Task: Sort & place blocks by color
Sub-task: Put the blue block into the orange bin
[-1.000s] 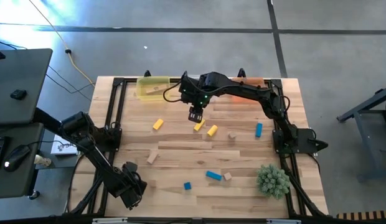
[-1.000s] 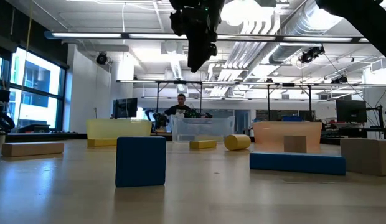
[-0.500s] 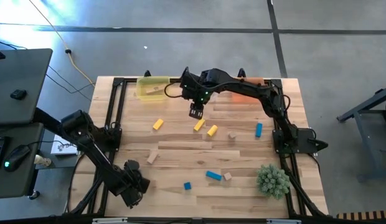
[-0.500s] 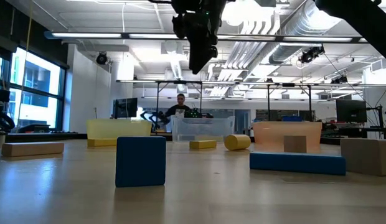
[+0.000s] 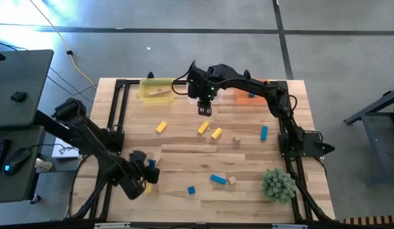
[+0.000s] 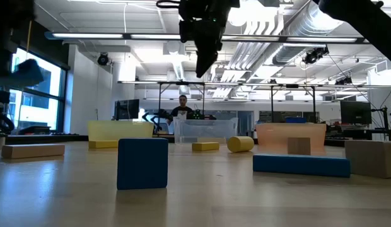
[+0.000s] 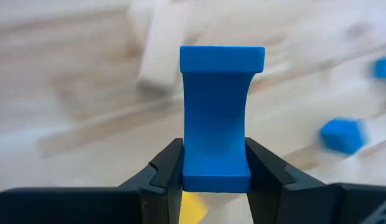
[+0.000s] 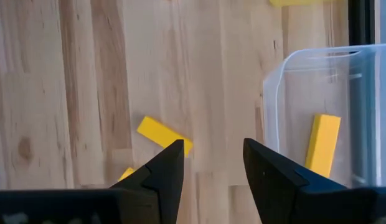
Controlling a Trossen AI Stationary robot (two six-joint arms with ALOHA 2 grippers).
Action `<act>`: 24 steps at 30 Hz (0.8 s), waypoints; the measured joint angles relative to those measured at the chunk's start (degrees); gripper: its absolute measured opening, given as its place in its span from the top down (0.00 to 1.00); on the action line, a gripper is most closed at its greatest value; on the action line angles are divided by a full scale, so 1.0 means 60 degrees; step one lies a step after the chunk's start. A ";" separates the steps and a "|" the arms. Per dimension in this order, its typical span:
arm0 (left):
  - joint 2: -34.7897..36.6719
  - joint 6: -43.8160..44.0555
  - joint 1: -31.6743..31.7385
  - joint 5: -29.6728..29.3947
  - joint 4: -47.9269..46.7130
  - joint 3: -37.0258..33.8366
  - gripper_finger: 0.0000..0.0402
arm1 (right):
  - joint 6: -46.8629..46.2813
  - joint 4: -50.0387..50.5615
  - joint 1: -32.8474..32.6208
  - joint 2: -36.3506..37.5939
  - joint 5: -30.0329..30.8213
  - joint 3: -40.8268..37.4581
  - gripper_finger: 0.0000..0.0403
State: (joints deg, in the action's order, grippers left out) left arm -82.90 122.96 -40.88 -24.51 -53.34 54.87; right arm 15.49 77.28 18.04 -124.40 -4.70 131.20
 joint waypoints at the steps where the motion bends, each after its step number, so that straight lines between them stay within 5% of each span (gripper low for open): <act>1: 0.0125 -0.0234 0.0121 -0.0200 0.0001 0.0005 0.74 | 0.0086 -0.0002 0.0016 0.0000 -0.0001 0.0000 0.62; 24: 0.2851 -0.7514 0.4615 -0.0739 0.0003 0.0015 0.73 | 0.1283 -0.1097 0.0038 0.0000 0.0013 0.0000 0.62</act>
State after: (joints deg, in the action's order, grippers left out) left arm -65.79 77.87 -13.19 -28.94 -53.32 54.96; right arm 23.19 70.69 18.27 -124.40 -4.62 131.20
